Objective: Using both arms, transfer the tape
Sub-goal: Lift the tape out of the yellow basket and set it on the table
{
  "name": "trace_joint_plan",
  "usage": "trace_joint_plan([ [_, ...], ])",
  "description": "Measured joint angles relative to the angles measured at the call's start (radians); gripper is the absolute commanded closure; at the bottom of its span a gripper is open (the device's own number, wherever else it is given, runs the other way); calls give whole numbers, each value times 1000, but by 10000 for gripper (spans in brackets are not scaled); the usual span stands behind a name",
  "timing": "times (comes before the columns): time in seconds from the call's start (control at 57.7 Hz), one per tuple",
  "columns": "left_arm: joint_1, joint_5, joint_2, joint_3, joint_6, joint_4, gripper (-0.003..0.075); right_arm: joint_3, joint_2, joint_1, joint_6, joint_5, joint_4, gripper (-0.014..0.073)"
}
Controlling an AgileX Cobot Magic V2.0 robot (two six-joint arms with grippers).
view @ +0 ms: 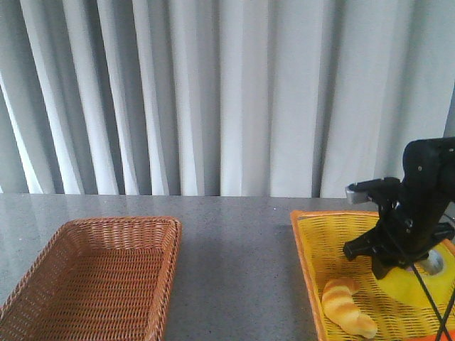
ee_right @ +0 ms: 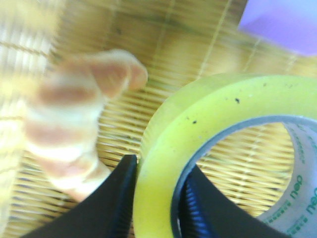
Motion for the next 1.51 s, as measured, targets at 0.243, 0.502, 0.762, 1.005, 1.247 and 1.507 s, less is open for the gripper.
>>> trace_joint_plan([
  [0.243, 0, 0, 0, 0, 0, 0, 129, -99, -71, 9, -45, 16, 102, 414],
  [0.502, 0, 0, 0, 0, 0, 0, 129, -133, -72, 207, -81, 20, 121, 409],
  [0.762, 0, 0, 0, 0, 0, 0, 129, -133, 5, 431, -86, -60, 42, 403],
  [1.005, 0, 0, 0, 0, 0, 0, 129, -133, 121, 512, -89, -144, -2, 396],
  [1.247, 0, 0, 0, 0, 0, 0, 129, -133, 217, 513, -93, -192, -15, 354],
  [1.507, 0, 0, 0, 0, 0, 0, 129, -133, 248, 515, -95, -213, -47, 190],
])
